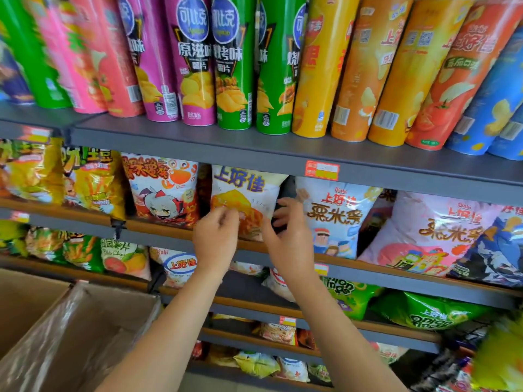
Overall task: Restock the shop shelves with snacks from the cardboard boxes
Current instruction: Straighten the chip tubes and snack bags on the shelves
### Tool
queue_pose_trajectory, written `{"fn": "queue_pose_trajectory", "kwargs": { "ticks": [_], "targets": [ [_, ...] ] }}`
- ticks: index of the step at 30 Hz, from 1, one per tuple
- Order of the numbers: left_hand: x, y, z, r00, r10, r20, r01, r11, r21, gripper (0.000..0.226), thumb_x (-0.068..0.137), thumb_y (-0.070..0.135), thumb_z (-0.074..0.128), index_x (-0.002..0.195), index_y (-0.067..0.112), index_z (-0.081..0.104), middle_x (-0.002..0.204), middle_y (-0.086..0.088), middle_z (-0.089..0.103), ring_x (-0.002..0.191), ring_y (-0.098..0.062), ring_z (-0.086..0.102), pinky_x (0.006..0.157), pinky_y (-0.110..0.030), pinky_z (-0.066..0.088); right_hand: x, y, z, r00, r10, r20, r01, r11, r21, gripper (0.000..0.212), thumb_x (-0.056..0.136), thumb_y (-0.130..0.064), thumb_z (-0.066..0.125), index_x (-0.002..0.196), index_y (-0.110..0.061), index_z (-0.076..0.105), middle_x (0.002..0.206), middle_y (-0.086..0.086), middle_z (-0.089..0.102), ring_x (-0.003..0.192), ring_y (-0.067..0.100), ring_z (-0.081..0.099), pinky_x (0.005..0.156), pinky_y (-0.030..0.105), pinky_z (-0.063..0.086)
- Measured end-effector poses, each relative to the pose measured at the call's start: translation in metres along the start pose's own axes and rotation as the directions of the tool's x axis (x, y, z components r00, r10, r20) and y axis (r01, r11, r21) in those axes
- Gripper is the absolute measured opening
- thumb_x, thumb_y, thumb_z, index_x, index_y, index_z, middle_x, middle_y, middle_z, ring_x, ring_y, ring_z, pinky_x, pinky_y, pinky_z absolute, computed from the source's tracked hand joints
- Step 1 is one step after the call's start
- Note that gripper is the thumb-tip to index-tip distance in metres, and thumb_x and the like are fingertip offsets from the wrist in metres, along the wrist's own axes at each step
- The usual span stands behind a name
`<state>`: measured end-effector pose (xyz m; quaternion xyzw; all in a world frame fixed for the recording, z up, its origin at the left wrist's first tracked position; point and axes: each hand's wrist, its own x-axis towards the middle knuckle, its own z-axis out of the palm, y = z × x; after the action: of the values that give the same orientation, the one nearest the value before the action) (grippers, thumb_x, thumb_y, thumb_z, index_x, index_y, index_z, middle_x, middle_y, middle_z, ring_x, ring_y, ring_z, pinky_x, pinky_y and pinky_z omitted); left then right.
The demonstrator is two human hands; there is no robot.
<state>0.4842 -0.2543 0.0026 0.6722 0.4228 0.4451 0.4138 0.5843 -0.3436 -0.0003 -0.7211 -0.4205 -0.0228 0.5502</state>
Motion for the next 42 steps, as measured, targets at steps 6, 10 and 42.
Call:
{"fn": "queue_pose_trajectory", "kwargs": {
  "ticks": [6, 10, 42],
  "targets": [
    [0.043, -0.042, -0.052, 0.998, -0.052, -0.027, 0.056, 0.986, 0.155, 0.030, 0.095, 0.016, 0.053, 0.124, 0.022, 0.060, 0.116, -0.001, 0.052, 0.092, -0.011, 0.054, 0.083, -0.030, 0.043, 0.040, 0.010, 0.053, 0.958, 0.274, 0.091, -0.287, 0.936, 0.205, 0.110, 0.059, -0.054, 0.090, 0.143, -0.013, 0.032, 0.136, 0.003, 0.054, 0.128, 0.017, 0.052, 0.109, 0.043, 0.045],
    [0.056, -0.056, -0.063, 0.981, -0.068, 0.183, 0.041, 0.989, 0.145, 0.036, 0.097, 0.017, 0.051, 0.131, 0.027, 0.058, 0.117, 0.001, 0.054, 0.094, -0.008, 0.056, 0.088, -0.033, 0.050, 0.054, 0.020, 0.056, 0.956, 0.263, 0.132, -0.287, 0.930, 0.227, 0.090, 0.066, -0.027, 0.093, 0.138, -0.018, 0.039, 0.123, -0.010, 0.061, 0.116, 0.009, 0.060, 0.103, 0.035, 0.048],
    [0.054, -0.050, -0.077, 0.969, 0.230, 0.090, -0.240, 0.962, 0.127, 0.028, 0.091, 0.020, 0.059, 0.118, 0.019, 0.061, 0.118, -0.001, 0.053, 0.087, -0.017, 0.063, 0.079, -0.039, 0.055, 0.022, 0.000, 0.058, 0.934, 0.357, -0.019, -0.351, 0.927, 0.131, 0.082, 0.079, -0.055, 0.074, 0.145, -0.023, 0.036, 0.133, -0.002, 0.056, 0.121, 0.014, 0.055, 0.101, 0.042, 0.051]
  ]
}}
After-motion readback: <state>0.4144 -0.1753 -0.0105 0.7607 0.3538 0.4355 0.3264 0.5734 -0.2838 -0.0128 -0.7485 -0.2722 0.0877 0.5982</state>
